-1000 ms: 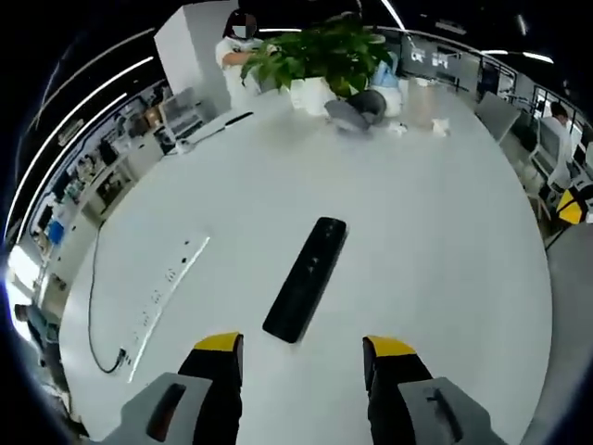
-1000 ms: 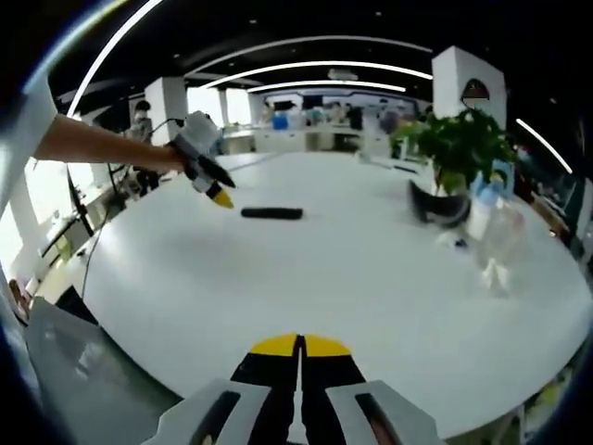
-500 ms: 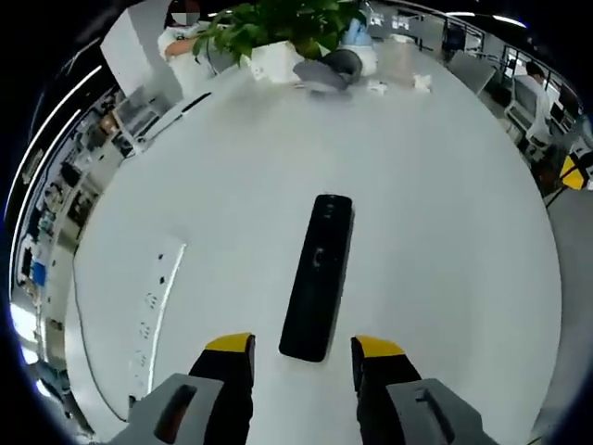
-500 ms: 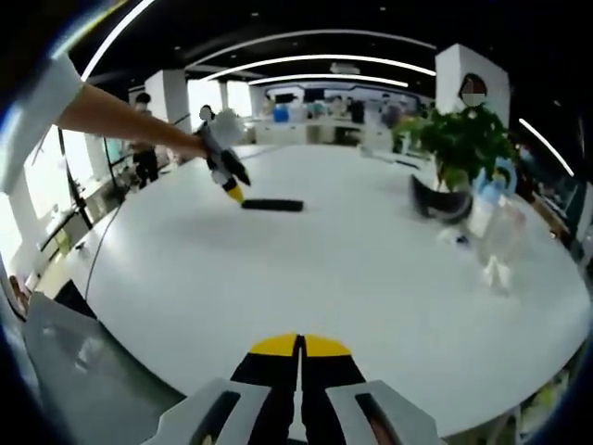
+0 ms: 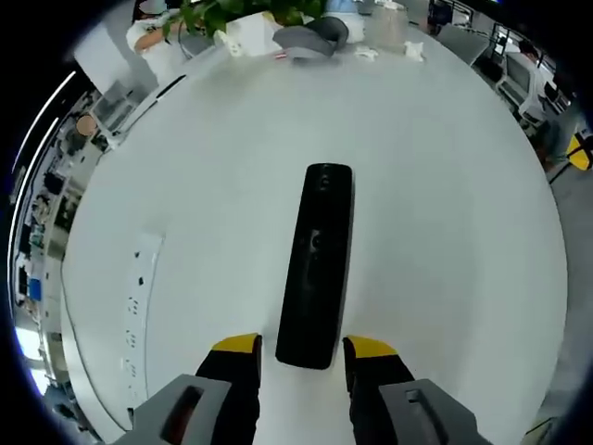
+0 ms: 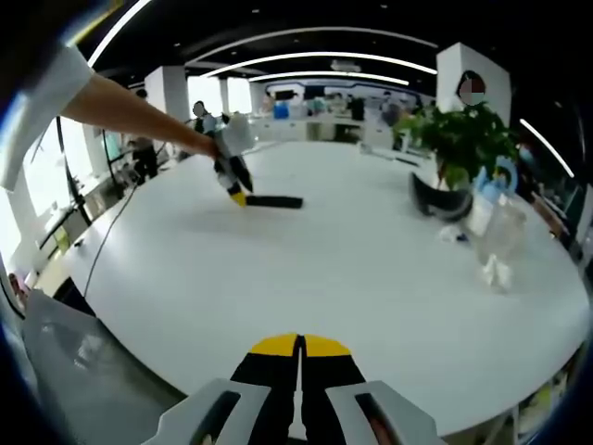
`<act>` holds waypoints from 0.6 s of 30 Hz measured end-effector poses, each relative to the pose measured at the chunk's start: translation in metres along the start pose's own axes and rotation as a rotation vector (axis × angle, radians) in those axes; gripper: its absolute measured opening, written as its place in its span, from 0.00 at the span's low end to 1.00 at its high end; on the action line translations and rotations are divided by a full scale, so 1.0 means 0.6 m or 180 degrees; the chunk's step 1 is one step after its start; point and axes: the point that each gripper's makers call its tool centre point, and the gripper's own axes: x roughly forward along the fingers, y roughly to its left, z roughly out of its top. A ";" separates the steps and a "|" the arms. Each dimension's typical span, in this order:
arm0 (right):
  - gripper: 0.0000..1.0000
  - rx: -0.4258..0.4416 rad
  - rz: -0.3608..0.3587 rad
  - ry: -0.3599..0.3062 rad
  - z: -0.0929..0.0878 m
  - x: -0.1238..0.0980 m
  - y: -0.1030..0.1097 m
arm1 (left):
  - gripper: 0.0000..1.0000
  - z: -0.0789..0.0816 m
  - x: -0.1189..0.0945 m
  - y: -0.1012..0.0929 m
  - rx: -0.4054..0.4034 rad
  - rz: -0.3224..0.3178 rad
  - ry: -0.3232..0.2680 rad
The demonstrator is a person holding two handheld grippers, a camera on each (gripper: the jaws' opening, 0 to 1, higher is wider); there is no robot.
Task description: Press the specified remote control buttons in sequence, fully releasing each button before pressing the next.
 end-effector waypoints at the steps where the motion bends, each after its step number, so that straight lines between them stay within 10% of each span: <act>1: 0.00 -0.0003 0.0006 0.0006 0.000 0.000 0.001 | 0.29 0.001 0.002 -0.006 0.0030 -0.0066 -0.0008; 18: 0.00 -0.0010 0.0052 0.0004 0.001 0.001 0.005 | 0.24 0.009 0.011 -0.007 0.0120 -0.0025 0.0501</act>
